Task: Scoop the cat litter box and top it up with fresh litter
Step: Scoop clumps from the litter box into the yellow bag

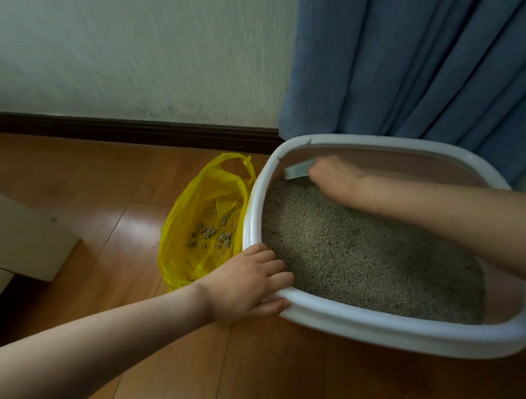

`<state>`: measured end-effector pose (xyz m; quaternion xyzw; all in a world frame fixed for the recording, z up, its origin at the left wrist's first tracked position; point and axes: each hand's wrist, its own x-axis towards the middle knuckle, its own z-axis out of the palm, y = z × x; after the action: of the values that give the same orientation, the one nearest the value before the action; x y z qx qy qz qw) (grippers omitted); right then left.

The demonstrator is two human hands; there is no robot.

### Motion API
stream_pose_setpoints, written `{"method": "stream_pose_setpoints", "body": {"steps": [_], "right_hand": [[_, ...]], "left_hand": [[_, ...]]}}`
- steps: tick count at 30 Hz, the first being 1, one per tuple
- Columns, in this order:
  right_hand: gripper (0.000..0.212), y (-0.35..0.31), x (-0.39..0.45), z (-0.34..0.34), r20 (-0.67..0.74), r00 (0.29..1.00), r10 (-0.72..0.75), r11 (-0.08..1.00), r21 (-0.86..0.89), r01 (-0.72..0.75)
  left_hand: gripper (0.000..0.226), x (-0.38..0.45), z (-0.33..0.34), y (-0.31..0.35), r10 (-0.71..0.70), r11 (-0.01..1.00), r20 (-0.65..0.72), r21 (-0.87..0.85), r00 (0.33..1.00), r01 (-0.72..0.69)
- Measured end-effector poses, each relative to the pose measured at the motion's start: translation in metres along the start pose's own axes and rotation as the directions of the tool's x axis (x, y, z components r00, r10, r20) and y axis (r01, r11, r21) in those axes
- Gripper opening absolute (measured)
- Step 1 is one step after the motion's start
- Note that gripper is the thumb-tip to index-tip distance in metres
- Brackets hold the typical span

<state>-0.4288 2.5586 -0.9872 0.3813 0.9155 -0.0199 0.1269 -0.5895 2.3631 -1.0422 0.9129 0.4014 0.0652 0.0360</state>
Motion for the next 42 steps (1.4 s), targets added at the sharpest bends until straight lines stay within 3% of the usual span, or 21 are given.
{"method": "stream_pose_setpoints", "body": {"steps": [6,10,12,14,19,23,27,34,37,42], "right_hand": [[0.025,0.018,-0.001,0.0,0.091,0.994,-0.062,0.998,0.0,0.062],[0.021,0.03,0.0,-0.042,0.164,0.983,-0.082,0.985,-0.139,0.105],[0.02,0.039,-0.001,-0.065,0.131,0.988,-0.086,0.984,-0.146,0.105],[0.033,0.041,0.001,-0.073,0.09,0.989,-0.113,0.987,-0.103,0.122],[0.033,0.012,0.01,-0.043,0.027,0.982,-0.187,0.979,-0.076,0.189],[0.028,0.001,0.016,-0.014,-0.023,0.961,-0.274,0.94,-0.217,0.263],[0.023,0.013,0.008,0.0,0.043,0.978,-0.205,0.968,-0.138,0.209],[0.025,0.029,-0.008,-0.046,0.239,0.968,-0.079,0.963,-0.232,0.136],[0.02,0.03,-0.016,-0.068,0.184,0.977,-0.105,0.935,-0.317,0.16],[0.033,0.009,-0.011,-0.052,0.037,0.964,-0.264,0.953,-0.143,0.267]], "left_hand": [[0.027,-0.001,0.0,-0.001,0.005,1.0,0.007,0.003,1.0,-0.005],[0.024,-0.001,0.002,-0.001,0.013,1.0,-0.007,0.003,1.0,-0.013],[0.024,0.0,0.002,-0.001,0.017,1.0,-0.005,0.005,1.0,-0.017],[0.024,0.0,0.001,-0.001,0.016,1.0,0.0,0.003,1.0,-0.016],[0.023,0.0,0.0,0.0,0.021,1.0,-0.002,0.0,1.0,-0.021],[0.022,0.001,-0.001,0.0,0.016,1.0,-0.004,-0.003,1.0,-0.016],[0.024,0.001,-0.001,0.001,0.007,1.0,0.008,0.004,1.0,-0.007],[0.026,0.001,0.001,0.0,0.004,1.0,0.012,0.013,1.0,-0.004],[0.026,0.001,0.001,0.0,-0.001,1.0,0.016,0.011,1.0,0.001],[0.029,0.001,0.001,0.0,-0.003,1.0,0.015,0.011,1.0,0.003]]}}
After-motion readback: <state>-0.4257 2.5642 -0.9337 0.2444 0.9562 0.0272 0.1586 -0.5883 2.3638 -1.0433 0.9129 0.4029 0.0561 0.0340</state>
